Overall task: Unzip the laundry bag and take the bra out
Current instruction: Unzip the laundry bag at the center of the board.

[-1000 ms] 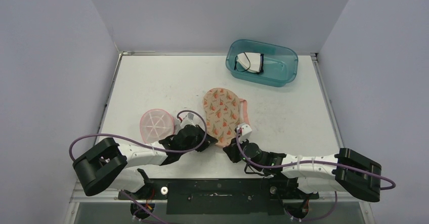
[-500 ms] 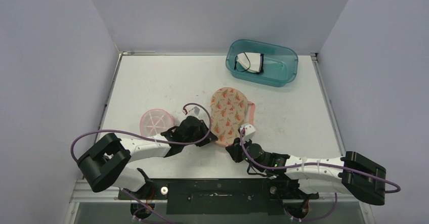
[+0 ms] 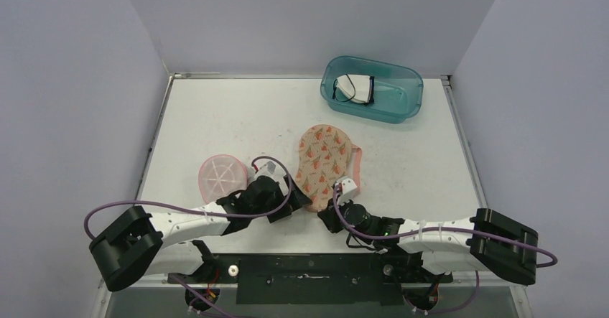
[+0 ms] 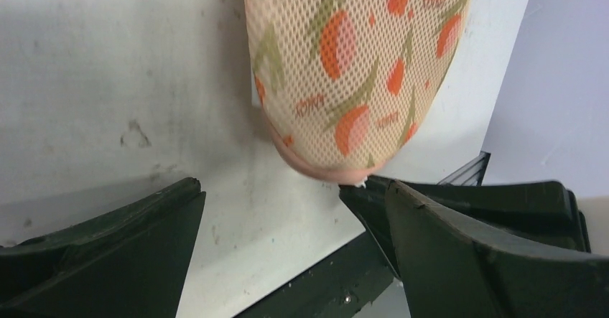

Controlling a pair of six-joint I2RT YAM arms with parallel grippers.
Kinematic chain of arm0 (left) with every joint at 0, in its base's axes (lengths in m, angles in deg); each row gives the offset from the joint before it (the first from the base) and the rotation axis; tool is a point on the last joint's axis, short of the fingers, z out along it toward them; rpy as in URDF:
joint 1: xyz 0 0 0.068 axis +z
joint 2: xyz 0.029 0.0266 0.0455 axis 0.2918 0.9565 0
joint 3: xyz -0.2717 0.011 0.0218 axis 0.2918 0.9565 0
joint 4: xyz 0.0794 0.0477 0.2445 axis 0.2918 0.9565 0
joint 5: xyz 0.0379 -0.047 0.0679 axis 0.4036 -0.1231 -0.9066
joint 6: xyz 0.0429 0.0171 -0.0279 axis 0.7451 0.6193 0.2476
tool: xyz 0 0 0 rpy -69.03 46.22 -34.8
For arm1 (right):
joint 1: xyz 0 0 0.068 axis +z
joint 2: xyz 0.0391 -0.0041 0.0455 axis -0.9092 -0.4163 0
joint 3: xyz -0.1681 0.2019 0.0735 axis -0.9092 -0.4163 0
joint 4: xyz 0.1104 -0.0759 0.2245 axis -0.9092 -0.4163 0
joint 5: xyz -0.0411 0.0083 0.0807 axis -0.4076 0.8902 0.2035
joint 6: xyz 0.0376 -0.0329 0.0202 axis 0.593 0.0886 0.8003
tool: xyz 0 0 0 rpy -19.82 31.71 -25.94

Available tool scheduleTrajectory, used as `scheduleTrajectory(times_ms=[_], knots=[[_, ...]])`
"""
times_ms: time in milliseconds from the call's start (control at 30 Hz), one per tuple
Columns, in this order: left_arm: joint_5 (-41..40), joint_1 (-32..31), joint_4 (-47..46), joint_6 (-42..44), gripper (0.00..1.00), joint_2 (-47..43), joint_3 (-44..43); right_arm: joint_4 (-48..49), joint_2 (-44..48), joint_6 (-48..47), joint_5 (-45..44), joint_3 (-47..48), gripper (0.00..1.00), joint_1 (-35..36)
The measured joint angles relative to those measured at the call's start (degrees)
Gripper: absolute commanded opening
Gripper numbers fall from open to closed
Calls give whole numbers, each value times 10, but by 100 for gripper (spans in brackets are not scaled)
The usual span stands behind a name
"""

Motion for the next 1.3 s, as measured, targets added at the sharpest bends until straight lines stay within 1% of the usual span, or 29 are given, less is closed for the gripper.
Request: scheduleTrajectory(times_ms=[200, 400, 600, 700, 733, 833, 933, 1233, 1300], knots=[[-19, -39, 12, -43, 94, -38, 12, 34, -48, -1, 24, 16, 5, 0], [-45, -45, -12, -93, 82, -34, 24, 80, -96, -2, 48, 35, 5, 1], [-64, -45, -45, -153, 69, 2, 44, 129, -110, -2, 60, 35, 5, 5], [-75, -44, -58, -177, 60, 7, 50, 150, -110, -2, 60, 35, 5, 7], [-78, -44, -62, -184, 54, 7, 50, 155, -110, -2, 60, 35, 5, 7], [-88, -44, -75, -200, 40, 8, 51, 163, -111, -2, 61, 35, 5, 8], [-95, -42, -85, -209, 30, 8, 52, 163, -111, -2, 62, 35, 5, 8], [-100, -35, -88, -223, 2, 4, 60, 152, -110, -4, 61, 35, 5, 11], [-100, -34, -89, -226, 0, 4, 62, 146, -107, -5, 59, 34, 5, 11]])
